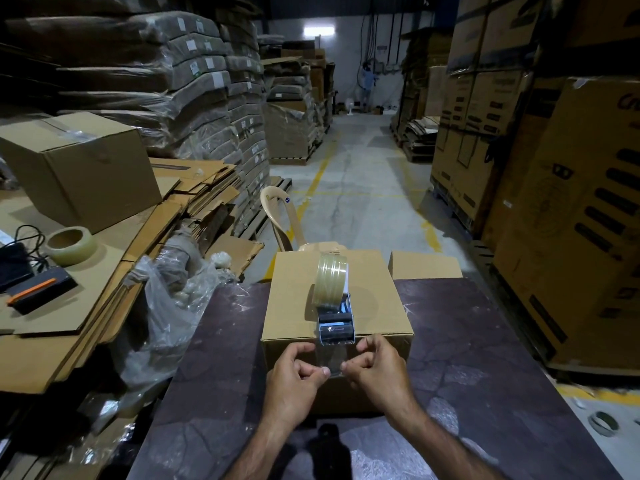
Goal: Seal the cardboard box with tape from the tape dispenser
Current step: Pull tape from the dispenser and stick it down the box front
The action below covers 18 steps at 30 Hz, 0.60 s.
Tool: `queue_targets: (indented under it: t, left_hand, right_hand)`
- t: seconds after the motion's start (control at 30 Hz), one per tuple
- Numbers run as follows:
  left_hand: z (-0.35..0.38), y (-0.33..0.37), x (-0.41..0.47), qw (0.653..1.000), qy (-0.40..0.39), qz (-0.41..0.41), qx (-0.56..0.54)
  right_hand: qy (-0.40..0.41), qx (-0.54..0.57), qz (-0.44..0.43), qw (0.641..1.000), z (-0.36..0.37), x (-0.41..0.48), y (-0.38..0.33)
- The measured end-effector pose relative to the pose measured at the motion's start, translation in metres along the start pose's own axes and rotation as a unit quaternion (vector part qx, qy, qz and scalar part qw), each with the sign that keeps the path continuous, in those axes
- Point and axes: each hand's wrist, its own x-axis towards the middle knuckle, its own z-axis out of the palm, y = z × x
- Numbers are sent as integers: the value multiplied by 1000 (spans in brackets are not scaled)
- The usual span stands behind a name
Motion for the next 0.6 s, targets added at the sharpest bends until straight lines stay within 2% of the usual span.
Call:
queue_targets:
  t: [0.6]
  left_hand:
    - [-3,1,-1,1000,-17,-7,17]
  right_hand:
    - [-19,-22,-15,999,-2,0,2]
